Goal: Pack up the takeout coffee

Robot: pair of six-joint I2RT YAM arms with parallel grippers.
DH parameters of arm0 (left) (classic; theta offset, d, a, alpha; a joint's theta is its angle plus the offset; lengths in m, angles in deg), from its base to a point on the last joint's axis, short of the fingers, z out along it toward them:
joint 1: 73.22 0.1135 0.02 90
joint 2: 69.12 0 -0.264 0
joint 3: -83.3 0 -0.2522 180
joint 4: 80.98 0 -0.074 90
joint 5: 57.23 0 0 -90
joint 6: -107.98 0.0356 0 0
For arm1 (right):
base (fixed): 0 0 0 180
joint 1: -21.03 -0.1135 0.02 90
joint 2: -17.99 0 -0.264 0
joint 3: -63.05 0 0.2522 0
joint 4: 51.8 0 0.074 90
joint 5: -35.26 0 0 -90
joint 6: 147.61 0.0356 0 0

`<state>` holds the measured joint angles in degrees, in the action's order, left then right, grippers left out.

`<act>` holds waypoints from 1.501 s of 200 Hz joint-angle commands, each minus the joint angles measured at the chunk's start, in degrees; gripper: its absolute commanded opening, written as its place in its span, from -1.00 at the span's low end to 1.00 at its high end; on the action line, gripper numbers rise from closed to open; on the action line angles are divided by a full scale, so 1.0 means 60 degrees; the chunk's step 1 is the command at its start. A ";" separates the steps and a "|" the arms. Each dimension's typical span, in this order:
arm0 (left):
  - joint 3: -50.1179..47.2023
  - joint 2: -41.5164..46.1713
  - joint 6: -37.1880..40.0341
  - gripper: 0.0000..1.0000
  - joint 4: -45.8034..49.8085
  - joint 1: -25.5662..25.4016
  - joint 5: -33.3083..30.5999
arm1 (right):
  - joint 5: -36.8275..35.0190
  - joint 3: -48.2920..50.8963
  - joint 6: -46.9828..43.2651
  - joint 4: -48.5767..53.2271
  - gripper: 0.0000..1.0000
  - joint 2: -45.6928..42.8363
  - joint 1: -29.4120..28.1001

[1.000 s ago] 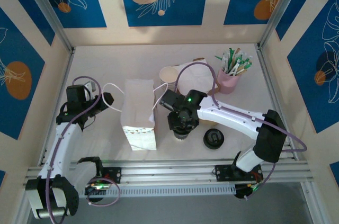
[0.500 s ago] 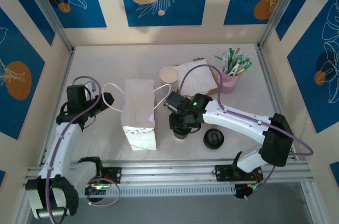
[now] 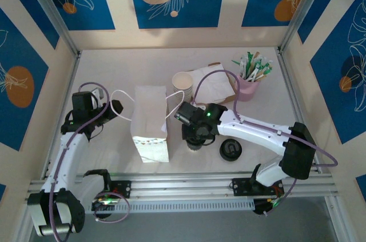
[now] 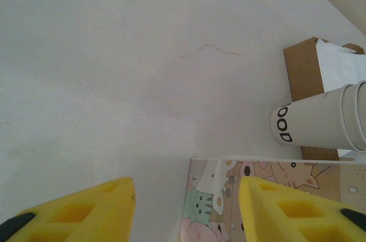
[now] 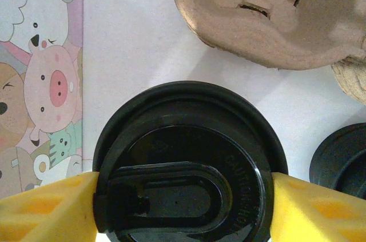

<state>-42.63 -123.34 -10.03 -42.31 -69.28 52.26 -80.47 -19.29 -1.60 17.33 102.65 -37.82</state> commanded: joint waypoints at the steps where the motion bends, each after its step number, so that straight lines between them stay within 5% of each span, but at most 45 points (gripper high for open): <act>1: 0.0048 0.0072 0.0025 0.02 0.0060 -0.0073 0.0074 | -0.0119 0.0179 0.0135 0.0952 0.38 0.0388 0.0122; 228: 0.0064 0.0017 0.0062 0.02 0.0082 -0.0101 0.0021 | 0.0320 -0.0660 -0.0516 0.0645 0.87 -0.0662 0.0464; 300: 0.0078 0.0061 0.0098 0.02 0.0141 -0.0104 -0.0097 | 0.0213 -0.0962 -0.0732 0.0951 0.85 -0.1696 0.1057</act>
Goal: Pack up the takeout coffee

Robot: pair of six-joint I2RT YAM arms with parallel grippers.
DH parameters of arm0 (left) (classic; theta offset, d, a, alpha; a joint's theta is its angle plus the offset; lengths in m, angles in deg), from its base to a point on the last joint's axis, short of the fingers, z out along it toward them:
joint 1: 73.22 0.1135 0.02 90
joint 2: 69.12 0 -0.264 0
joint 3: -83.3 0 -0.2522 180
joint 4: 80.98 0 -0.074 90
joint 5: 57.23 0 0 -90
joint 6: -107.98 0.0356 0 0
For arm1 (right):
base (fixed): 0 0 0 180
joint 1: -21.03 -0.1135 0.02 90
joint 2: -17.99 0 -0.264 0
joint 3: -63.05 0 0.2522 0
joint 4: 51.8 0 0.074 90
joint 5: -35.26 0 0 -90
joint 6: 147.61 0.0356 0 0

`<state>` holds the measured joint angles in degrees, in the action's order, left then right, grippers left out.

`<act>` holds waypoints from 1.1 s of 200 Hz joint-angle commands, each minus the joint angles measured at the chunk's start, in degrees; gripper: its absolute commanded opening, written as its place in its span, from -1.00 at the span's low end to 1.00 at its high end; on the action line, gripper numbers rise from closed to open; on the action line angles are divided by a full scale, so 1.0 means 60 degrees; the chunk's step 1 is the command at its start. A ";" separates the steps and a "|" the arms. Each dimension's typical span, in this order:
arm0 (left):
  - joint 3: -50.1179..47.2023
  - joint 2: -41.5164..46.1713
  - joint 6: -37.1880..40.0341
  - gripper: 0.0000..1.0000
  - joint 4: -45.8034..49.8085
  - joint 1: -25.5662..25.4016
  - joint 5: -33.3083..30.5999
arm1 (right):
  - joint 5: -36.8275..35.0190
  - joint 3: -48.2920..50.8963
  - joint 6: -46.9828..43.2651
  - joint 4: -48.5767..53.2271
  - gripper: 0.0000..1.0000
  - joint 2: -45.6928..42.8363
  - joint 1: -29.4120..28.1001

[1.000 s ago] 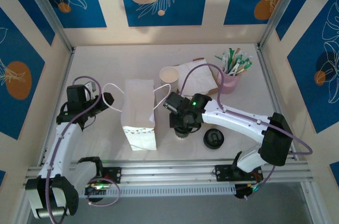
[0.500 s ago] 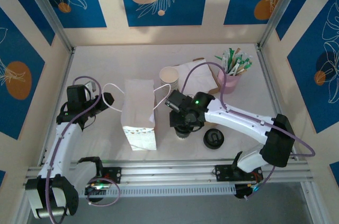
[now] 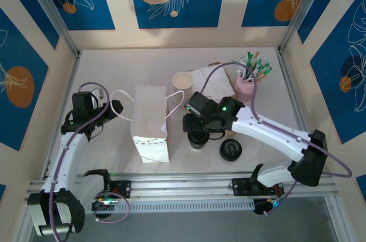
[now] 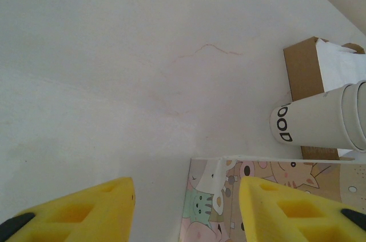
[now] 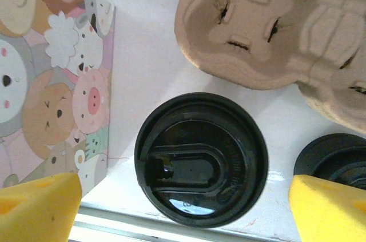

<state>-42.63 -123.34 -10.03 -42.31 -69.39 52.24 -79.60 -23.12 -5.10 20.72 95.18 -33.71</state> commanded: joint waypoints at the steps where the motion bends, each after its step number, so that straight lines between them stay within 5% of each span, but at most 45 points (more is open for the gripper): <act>1: 0.0078 0.0059 0.0098 0.02 0.0141 -0.0084 -0.0086 | 0.0077 -0.0333 -0.0159 0.0394 0.85 -0.0454 0.0397; 89: 0.0123 0.0100 0.0201 0.02 0.0252 -0.0089 -0.0229 | 0.0891 0.0539 -0.0814 -0.0080 0.59 -0.0610 0.2699; 220: 0.0144 0.0025 0.0274 0.04 0.0273 -0.0083 -0.0287 | 0.1122 0.1738 -0.2014 -0.1991 0.55 0.1208 0.3699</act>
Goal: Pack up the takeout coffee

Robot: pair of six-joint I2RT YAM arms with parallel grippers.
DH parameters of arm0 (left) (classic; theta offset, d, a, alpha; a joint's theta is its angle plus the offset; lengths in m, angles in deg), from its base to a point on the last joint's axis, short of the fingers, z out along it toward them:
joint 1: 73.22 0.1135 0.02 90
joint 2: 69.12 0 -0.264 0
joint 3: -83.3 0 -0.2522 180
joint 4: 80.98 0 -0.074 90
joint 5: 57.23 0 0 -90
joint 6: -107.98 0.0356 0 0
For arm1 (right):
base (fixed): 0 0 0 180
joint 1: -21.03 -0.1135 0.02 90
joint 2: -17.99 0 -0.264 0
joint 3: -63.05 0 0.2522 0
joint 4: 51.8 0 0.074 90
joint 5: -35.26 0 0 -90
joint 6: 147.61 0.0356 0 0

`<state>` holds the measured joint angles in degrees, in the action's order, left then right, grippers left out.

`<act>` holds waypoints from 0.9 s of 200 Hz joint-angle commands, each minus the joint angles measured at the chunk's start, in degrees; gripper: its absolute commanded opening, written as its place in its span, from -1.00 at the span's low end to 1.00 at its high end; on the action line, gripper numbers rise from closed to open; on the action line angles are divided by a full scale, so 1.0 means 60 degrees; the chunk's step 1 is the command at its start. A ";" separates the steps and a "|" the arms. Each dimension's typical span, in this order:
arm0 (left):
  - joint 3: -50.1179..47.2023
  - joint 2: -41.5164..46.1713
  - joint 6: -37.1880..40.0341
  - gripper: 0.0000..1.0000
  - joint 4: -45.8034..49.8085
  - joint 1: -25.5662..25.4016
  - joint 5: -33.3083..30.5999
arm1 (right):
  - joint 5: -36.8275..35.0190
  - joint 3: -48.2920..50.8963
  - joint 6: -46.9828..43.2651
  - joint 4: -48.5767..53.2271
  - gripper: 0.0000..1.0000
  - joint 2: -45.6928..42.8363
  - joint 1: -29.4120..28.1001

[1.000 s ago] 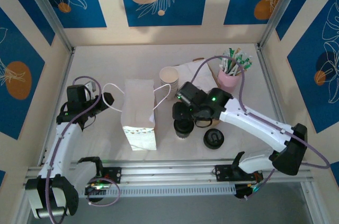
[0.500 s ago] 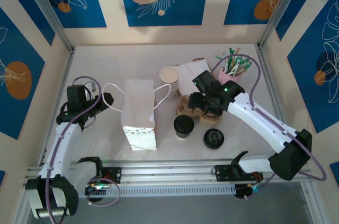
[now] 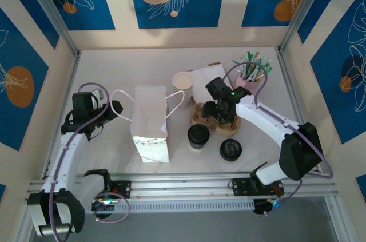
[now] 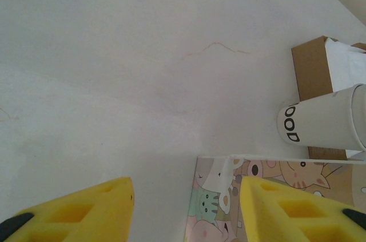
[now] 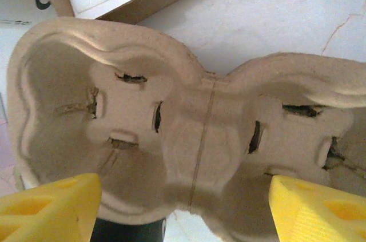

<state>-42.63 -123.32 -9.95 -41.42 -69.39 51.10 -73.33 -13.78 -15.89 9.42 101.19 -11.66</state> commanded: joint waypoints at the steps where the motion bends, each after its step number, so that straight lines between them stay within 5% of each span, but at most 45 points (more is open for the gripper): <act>1: 0.0147 0.0015 0.0259 0.05 0.0131 -0.0083 -0.0096 | 0.0079 0.0190 -0.0214 -0.0113 0.55 0.0216 0.0018; 180: 0.0116 0.0038 0.0260 0.05 0.0110 -0.0083 -0.0068 | -0.0440 0.0294 0.0453 -0.0557 0.41 0.1294 -0.0104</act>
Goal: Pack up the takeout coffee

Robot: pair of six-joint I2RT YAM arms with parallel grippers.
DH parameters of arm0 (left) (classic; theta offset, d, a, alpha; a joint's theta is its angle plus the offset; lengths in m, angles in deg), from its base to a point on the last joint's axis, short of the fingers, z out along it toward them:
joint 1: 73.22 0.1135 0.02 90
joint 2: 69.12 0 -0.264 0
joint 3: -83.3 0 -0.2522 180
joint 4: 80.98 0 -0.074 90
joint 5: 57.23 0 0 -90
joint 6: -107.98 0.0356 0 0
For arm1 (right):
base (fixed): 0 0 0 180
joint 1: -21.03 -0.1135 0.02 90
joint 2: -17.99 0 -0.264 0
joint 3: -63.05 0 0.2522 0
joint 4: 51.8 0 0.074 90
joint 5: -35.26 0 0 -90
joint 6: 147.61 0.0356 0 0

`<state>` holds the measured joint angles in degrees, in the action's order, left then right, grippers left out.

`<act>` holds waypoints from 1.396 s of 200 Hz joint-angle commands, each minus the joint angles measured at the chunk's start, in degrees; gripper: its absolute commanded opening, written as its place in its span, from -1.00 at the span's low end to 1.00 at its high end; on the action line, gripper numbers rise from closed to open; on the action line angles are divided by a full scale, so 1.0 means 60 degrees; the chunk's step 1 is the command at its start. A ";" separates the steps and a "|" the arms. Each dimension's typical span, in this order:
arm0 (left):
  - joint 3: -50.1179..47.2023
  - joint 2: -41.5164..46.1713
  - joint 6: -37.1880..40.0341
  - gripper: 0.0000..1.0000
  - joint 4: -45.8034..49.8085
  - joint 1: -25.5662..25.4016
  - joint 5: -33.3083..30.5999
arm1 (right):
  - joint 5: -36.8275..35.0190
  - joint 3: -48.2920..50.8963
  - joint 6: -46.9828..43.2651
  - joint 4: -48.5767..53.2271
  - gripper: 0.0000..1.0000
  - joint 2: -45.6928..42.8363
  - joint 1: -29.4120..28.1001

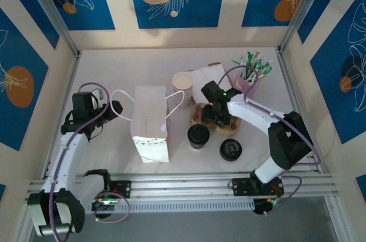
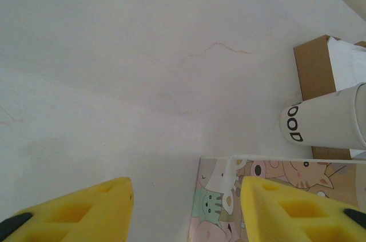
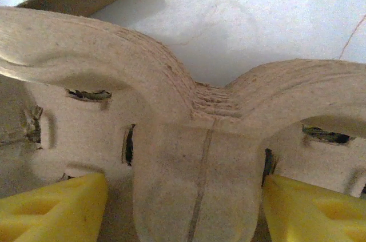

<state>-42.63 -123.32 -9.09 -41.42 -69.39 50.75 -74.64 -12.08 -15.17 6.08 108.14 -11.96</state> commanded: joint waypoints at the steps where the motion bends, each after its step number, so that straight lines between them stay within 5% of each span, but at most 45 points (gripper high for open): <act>1: 0.0112 0.0038 0.0118 0.05 0.0110 -0.0090 -0.0009 | -0.0225 0.0013 0.0336 -0.0007 0.41 0.0136 -0.0053; 99: 0.0102 0.0032 0.0117 0.05 0.0068 -0.0085 0.0040 | -0.0183 0.0021 0.0608 -0.0075 0.17 -0.0520 -0.0043; 237: 0.0100 0.0031 0.0133 0.06 0.0053 -0.0083 0.0021 | -0.0307 -0.0091 0.0572 0.0391 0.20 -0.0685 -0.0022; 267: 0.0092 0.0051 0.0146 0.06 0.0085 -0.0083 0.0007 | 0.1272 0.0774 0.0933 -0.0972 0.21 -0.1323 0.0598; 279: 0.0103 0.0043 0.0146 0.06 0.0087 -0.0083 -0.0008 | 0.1010 0.0715 0.0925 -0.0747 0.20 -0.1355 0.0533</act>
<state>-42.63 -123.32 -8.92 -41.42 -69.39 50.75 -72.19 -9.74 -11.61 3.35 102.37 -10.15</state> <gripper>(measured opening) 0.528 0.603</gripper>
